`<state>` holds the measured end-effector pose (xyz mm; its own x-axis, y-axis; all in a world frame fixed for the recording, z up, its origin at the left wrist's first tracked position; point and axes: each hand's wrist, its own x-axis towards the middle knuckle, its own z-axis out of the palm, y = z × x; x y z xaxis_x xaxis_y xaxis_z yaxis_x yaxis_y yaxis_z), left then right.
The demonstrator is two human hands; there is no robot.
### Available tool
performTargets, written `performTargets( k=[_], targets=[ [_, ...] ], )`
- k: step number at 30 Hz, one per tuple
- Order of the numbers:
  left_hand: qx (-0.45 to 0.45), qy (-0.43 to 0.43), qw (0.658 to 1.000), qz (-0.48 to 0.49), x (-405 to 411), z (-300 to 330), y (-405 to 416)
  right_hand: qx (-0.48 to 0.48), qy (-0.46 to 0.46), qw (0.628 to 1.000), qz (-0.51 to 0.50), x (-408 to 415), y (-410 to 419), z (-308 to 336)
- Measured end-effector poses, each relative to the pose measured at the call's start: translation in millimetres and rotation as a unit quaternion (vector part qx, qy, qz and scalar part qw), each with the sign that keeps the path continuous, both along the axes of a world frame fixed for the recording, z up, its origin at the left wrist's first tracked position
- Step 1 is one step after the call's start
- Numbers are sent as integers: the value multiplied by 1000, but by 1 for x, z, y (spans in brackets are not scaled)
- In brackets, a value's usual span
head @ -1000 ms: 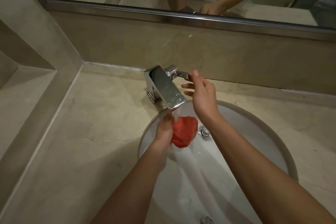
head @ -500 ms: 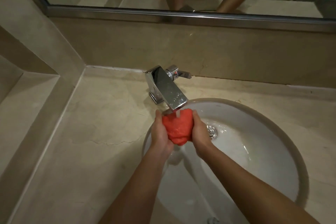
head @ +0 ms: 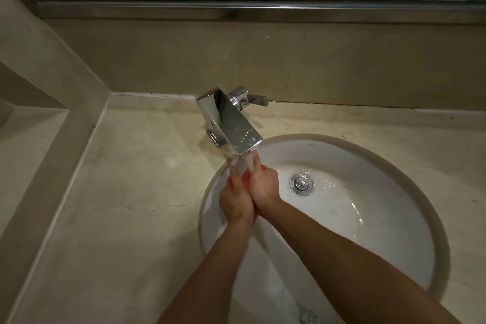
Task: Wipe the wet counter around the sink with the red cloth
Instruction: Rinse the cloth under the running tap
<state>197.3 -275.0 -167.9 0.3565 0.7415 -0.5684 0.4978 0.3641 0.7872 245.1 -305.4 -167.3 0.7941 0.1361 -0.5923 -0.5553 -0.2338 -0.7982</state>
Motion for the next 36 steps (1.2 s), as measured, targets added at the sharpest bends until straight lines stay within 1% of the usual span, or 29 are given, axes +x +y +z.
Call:
performTargets(
  k=[2, 4, 7, 9, 10, 12, 16, 18, 20, 21, 24, 26, 30, 32, 34, 36],
  targets=[
    [27, 1, 1000, -5, 3, 3, -1, -8, 21, 1000, -8, -1, 0, -4],
    [28, 23, 999, -6, 5, 1, -2, -19, 22, 1000, -8, 1, -3, -6],
    [-13, 55, 998, -26, 11, -5, 1, -52, -15, 998, 25, 1, -13, -7],
    [-8, 75, 996, -50, 18, -5, 5, -50, -34, 998, -1, 3, -25, -5],
    [9, 74, 996, -55, 23, -3, 7, -34, -22, 999, -34, 6, -31, -4],
    [58, 42, 996, -45, 31, 1, 11, -3, 22, 995, -102, 13, -39, -3],
    [125, 4, 991, -42, 29, 5, 11, 10, 117, 985, -129, 5, -31, -10],
    [116, -16, 990, -76, 21, 7, 4, 38, 150, 978, -142, 1, -24, -12],
    [90, -26, 985, -146, 6, 5, -6, 45, 146, 981, -115, 1, -19, -6],
    [80, -22, 984, -160, -1, 3, -9, 43, 145, 983, -107, 2, -17, -5],
    [90, -7, 988, -126, -6, 4, -8, 43, 107, 990, -87, 2, -11, -5],
    [107, -6, 990, -95, 5, 7, -5, 22, 76, 994, -70, 7, -6, -3],
    [105, -14, 993, -51, 18, 5, -5, 20, 86, 996, -33, 20, -2, 2],
    [111, -3, 992, -54, 18, 0, -3, 10, 83, 996, 7, 21, -2, -1],
    [129, 19, 989, -65, 16, -3, 0, -34, 50, 996, 70, 19, -2, -10],
    [124, 34, 988, -81, 14, -8, 2, -74, 36, 993, 79, 17, -2, -17]
  ],
)
